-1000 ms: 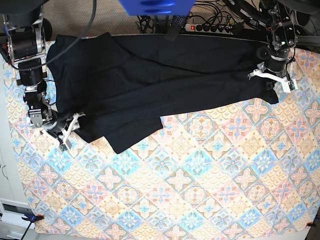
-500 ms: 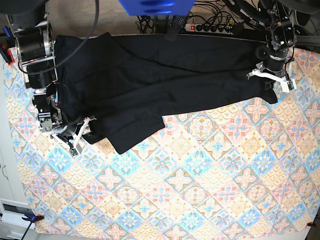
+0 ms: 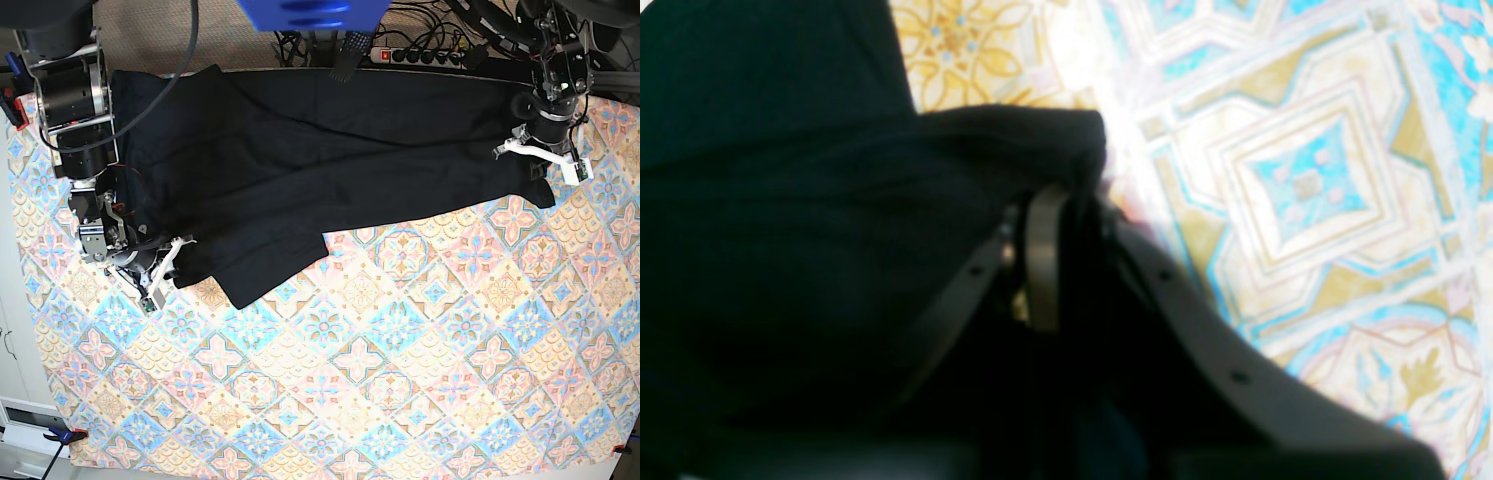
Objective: Fold the T-shirt properly
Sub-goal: 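Hold the folded layer with both grippers and pull it toward the robot, then drag the folded shirt with both grippers toward the robot's base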
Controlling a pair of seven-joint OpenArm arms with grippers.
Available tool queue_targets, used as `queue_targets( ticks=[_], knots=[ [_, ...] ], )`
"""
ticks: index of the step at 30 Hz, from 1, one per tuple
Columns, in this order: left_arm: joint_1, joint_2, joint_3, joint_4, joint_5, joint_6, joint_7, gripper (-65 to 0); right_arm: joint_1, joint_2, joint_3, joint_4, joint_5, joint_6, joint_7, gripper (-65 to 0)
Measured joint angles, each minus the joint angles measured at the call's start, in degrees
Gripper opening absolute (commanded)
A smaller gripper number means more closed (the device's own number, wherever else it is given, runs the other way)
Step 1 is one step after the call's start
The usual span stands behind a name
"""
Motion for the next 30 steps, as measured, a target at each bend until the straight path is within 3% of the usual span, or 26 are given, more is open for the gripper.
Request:
queue_targets(
  ticks=[4,9,17,30],
  knots=[
    [0.00,0.11,0.00,0.00,0.00,0.02,0.00,-65.0,-0.68,0.66,-0.02,2.95,-0.87,0.02,-2.32,-61.0],
    [-0.02,0.20,-0.02,0.00,-0.02,0.00,0.00,-65.0,-4.63,4.57,0.57,14.38,-1.01,-0.09,-5.53,-61.1],
    [-0.02,0.02,-0.04,0.00,0.02,0.00,0.02,-65.0,-14.84,4.90,10.29,28.55,-0.96,0.11,-10.99,-61.1],
    [-0.33,0.07,-0.17,-0.02,-0.02,0.00,0.04,-65.0,-27.28,5.88,19.67,42.64,-0.66,0.42,-13.16,-61.1]
  ],
)
